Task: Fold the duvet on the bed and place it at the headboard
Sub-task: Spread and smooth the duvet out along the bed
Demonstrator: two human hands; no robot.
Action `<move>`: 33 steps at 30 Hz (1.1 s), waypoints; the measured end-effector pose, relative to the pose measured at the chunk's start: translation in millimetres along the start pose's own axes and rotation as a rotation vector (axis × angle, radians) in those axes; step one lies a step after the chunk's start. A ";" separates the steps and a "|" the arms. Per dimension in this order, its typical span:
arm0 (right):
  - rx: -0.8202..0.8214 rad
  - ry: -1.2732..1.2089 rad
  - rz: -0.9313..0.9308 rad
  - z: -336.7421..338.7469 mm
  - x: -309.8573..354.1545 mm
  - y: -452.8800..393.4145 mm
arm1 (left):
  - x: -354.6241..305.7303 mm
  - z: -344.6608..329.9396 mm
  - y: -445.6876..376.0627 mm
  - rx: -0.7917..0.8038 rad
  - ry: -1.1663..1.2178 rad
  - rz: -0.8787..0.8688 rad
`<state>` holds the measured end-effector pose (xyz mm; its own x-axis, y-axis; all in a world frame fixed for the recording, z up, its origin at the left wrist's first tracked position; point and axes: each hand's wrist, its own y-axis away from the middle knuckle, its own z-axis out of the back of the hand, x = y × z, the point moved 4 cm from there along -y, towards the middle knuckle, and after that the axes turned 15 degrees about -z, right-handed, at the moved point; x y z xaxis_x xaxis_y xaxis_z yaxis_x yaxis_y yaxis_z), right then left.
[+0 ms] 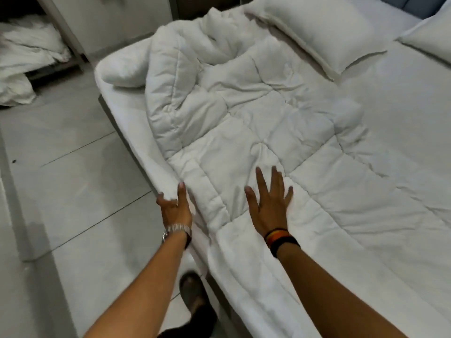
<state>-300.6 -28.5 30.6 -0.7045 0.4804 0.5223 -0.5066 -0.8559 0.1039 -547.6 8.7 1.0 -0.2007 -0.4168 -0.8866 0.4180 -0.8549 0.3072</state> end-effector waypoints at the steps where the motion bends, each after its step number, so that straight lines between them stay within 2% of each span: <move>1: 0.002 0.010 0.031 -4.3 20.0 -14.9 | -12.2 -1.7 -23.5 0.006 0.017 0.005; 5: 0.043 0.158 0.059 -56.3 75.6 -84.4 | -49.7 -35.5 -133.2 0.005 0.033 -0.036; 9: 0.109 0.325 -0.048 -134.7 82.5 -122.9 | -62.8 -74.0 -220.3 0.096 0.047 -0.123; 12: 0.068 0.418 -0.117 -165.3 84.8 -123.1 | -69.7 -76.9 -248.9 0.131 0.019 -0.111; 14: 0.084 0.379 -0.153 -166.9 97.5 -122.5 | -85.0 -59.4 -267.2 0.051 0.034 -0.161; 17: 0.174 0.334 -0.103 -174.2 117.7 -105.4 | -101.6 -11.9 -295.9 -0.103 0.113 -0.276; 19: 0.258 0.365 -0.079 -183.8 127.7 -89.8 | -100.9 18.3 -296.2 -0.041 0.063 -0.200; 23: 0.342 0.314 -0.247 -176.5 165.7 -104.2 | -105.2 46.6 -289.6 0.244 -0.017 -0.089; 27: 0.114 0.068 -0.093 -145.2 247.3 -157.7 | -164.3 43.0 -329.0 0.224 0.015 -0.173; 29: 0.031 0.022 -0.052 -143.5 281.1 -192.8 | -198.2 24.5 -359.8 0.239 0.019 -0.205; 31: 0.020 0.051 -0.064 -153.9 304.4 -230.4 | -233.0 -9.7 -390.1 0.316 0.028 -0.221; 33: 0.074 0.071 -0.127 -180.2 313.9 -266.4 | -257.0 -53.1 -422.9 0.383 0.020 -0.273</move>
<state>-476.3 384.8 14.4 -0.6717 0.5957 0.4404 -0.5575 -0.7979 0.2291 -625.8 493.8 80.5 -0.2388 -0.1582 -0.9581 -0.0058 -0.9864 0.1643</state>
